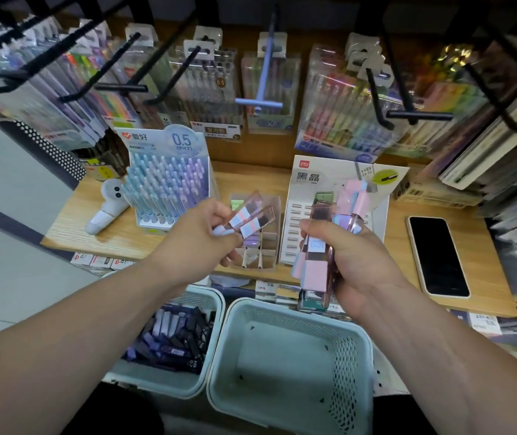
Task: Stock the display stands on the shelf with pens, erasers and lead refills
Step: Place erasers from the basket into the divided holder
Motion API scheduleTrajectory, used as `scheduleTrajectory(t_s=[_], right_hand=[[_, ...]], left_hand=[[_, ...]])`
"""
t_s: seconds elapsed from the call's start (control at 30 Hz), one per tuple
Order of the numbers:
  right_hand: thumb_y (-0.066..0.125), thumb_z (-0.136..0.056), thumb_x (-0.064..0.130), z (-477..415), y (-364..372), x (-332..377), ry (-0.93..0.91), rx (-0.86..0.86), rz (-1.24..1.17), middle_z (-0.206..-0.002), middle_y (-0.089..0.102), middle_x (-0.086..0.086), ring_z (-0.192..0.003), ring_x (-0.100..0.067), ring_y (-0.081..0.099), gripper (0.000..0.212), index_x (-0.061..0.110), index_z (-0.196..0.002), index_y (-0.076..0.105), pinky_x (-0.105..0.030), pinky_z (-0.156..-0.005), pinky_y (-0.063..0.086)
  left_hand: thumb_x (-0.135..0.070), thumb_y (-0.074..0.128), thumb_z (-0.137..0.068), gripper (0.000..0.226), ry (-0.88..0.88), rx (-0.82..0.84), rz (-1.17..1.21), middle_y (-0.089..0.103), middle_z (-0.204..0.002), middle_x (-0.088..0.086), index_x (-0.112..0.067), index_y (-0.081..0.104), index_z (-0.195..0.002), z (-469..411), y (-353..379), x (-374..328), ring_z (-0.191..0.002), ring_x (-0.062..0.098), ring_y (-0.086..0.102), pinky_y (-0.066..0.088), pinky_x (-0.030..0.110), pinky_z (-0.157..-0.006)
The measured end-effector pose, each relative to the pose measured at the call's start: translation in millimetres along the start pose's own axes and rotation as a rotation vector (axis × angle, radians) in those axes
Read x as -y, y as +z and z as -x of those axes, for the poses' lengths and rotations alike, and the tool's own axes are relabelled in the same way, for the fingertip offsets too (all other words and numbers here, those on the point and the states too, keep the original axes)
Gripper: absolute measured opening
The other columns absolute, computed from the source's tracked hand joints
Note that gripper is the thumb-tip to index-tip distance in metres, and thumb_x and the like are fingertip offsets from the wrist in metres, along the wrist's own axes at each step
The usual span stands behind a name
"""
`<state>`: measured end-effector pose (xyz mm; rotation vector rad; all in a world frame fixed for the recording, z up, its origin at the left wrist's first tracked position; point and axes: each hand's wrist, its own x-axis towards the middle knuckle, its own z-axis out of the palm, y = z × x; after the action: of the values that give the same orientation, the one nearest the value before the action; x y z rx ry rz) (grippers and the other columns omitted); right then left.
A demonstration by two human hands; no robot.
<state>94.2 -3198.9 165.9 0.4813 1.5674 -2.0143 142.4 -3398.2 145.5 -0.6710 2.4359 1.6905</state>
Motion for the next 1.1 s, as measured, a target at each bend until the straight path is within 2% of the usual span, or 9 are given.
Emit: scheduleTrajectory(t_s=[0.1, 0.17, 0.23, 0.3, 0.47, 0.6, 0.73, 0.93, 1.1], right_hand=[[0.081, -0.078, 0.007, 2.7, -4.5, 0.8, 0.019, 0.008, 0.009, -0.064, 0.068, -0.004, -0.048, -0.019, 0.064, 0.021, 0.014, -0.094, 0.070, -0.033, -0.047, 0.055], [0.081, -0.078, 0.007, 4.2, -5.5, 1.0, 0.023, 0.022, 0.016, -0.064, 0.066, -0.005, -0.048, -0.021, 0.063, 0.021, 0.014, -0.094, 0.069, -0.036, -0.049, 0.057], [0.082, -0.077, 0.007, 5.0, -4.5, 1.2, 0.026, 0.022, 0.017, -0.065, 0.067, -0.006, -0.048, -0.022, 0.063, 0.024, 0.012, -0.097, 0.070, -0.037, -0.049, 0.057], [0.083, -0.076, 0.007, 5.8, -2.1, 2.8, 0.027, 0.015, 0.011, -0.070, 0.068, -0.009, -0.048, -0.024, 0.064, 0.030, 0.007, -0.103, 0.070, -0.035, -0.047, 0.055], [0.083, -0.075, 0.007, 2.7, 1.0, 4.4, 0.003, 0.024, 0.021, -0.078, 0.066, -0.012, -0.053, -0.025, 0.063, 0.036, 0.004, -0.108, 0.069, -0.038, -0.048, 0.057], [0.084, -0.074, 0.008, -4.4, -3.4, 3.7, -0.022, 0.011, 0.036, -0.081, 0.071, -0.010, -0.060, -0.025, 0.066, 0.030, 0.010, -0.102, 0.073, -0.042, -0.055, 0.060], [0.083, -0.075, 0.007, -10.8, -9.3, 2.1, -0.020, -0.010, 0.040, -0.089, 0.077, -0.011, -0.069, -0.025, 0.073, 0.031, 0.011, -0.104, 0.074, -0.038, -0.059, 0.059], [0.081, -0.077, 0.005, -12.8, -7.4, 2.3, -0.007, -0.008, 0.039, -0.077, 0.074, -0.008, -0.057, -0.019, 0.069, 0.023, 0.012, -0.098, 0.074, -0.031, -0.048, 0.054], [0.083, -0.075, 0.006, -15.9, -4.6, -1.9, -0.001, -0.013, 0.049, -0.078, 0.069, -0.010, -0.056, -0.022, 0.066, 0.026, 0.010, -0.099, 0.074, -0.033, -0.049, 0.054]], left_hand=[[-0.011, 0.070, -0.090, 0.008, 0.026, -0.064, -0.140, 0.067, -0.087, 0.006, -0.018, 0.069, -0.093, -1.6, 0.9, 3.4, -0.060, 0.015, 0.066, 0.048, 0.021, -0.048], [-0.016, 0.071, -0.089, 0.010, 0.065, -0.089, -0.262, 0.062, -0.097, -0.003, -0.022, 0.073, -0.097, -7.5, -0.3, 1.0, -0.070, 0.018, 0.069, 0.047, 0.023, -0.047], [-0.018, 0.073, -0.088, 0.019, 0.149, -0.087, -0.403, 0.062, -0.102, -0.007, -0.023, 0.074, -0.107, -20.2, -2.6, -7.5, -0.079, 0.018, 0.069, 0.049, 0.025, -0.060], [-0.017, 0.078, -0.083, 0.021, 0.250, -0.078, -0.492, 0.064, -0.092, -0.007, -0.022, 0.071, -0.101, -35.8, -2.3, -19.9, -0.081, 0.016, 0.066, 0.048, 0.026, -0.067], [-0.014, 0.074, -0.076, 0.015, 0.365, -0.102, -0.660, 0.062, -0.081, -0.002, -0.019, 0.063, -0.085, -69.3, 10.9, -29.5, -0.078, 0.019, 0.061, 0.053, 0.034, -0.061], [-0.015, 0.074, -0.075, 0.013, 0.417, -0.036, -0.676, 0.064, -0.085, -0.002, -0.020, 0.068, -0.085, -86.6, 21.2, -17.9, -0.084, 0.018, 0.060, 0.052, 0.034, -0.069], [-0.016, 0.082, -0.071, 0.023, 0.532, 0.010, -0.705, 0.059, -0.091, -0.002, -0.019, 0.075, -0.093, -97.7, 27.2, -12.4, -0.087, 0.016, 0.056, 0.048, 0.031, -0.076], [-0.017, 0.084, -0.075, 0.023, 0.489, 0.051, -0.682, 0.058, -0.086, -0.014, -0.026, 0.076, -0.094, -107.7, 27.0, -21.2, -0.085, 0.010, 0.057, 0.047, 0.026, -0.077], [-0.014, 0.085, -0.072, 0.026, 0.431, 0.051, -0.596, 0.063, -0.083, -0.014, -0.029, 0.070, -0.087, -108.8, 24.3, -28.2, -0.081, 0.009, 0.060, 0.056, 0.033, -0.076]])
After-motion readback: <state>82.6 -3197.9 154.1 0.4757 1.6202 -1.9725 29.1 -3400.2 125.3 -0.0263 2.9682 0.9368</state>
